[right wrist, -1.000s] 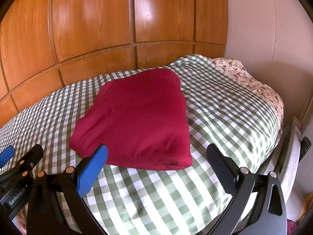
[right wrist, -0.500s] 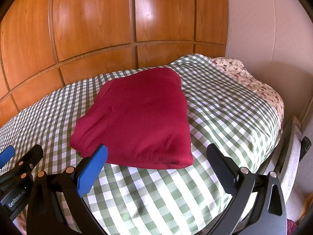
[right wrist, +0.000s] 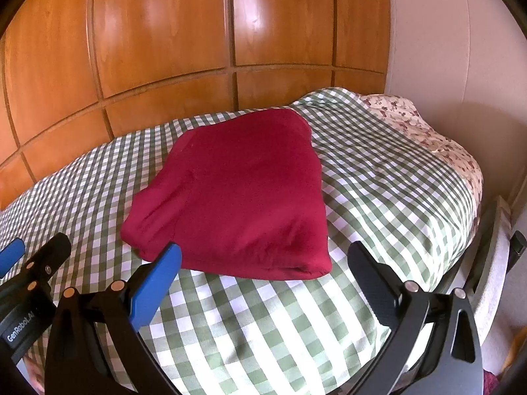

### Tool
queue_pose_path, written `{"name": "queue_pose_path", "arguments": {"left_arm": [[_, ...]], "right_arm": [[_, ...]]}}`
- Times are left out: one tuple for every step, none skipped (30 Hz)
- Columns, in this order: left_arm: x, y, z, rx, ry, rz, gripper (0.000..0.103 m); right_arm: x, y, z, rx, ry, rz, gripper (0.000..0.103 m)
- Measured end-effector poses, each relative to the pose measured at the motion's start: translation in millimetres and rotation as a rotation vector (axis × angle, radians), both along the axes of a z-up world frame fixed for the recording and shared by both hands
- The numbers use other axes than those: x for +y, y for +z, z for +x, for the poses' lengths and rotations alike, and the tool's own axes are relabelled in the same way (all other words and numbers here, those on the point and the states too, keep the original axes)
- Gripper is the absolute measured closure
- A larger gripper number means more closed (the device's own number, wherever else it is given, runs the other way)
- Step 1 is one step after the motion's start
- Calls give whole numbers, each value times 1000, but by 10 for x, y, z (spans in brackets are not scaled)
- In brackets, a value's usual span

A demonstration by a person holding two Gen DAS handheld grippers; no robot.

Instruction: Fold small clothes

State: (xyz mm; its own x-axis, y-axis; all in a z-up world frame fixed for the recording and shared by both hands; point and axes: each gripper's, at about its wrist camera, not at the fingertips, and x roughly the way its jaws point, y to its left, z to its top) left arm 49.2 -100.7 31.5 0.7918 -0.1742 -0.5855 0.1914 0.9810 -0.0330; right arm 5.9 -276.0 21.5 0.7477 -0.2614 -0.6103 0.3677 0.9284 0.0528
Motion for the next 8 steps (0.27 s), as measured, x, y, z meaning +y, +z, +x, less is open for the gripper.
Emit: {"name": "queue_pose_path", "arguments": {"left_arm": [[3,-9,10,6,7,3,12],[4,-28,31,18,17,6,12],[15,-43,43,27,20,8,12],[25,-64,61,36,23,10,12],[35,-85,75,45,24,12,12],[49,-111,93,52,29,14,12],[67,-137,109,59,35,16,12],[85,-164,127,67,40,19,12]], "right_arm": [[-9,5,2,-2,2,3,2],[-42,22,7,-6,3,10,2],[-84,40,16,-12,2,18,2],[-147,65,32,-19,1,25,2],[-244,103,56,-30,-11,27,2],[-340,131,78,-41,-33,27,2],[-465,155,110,-47,-59,34,2],[-465,155,110,-47,-59,34,2]]}}
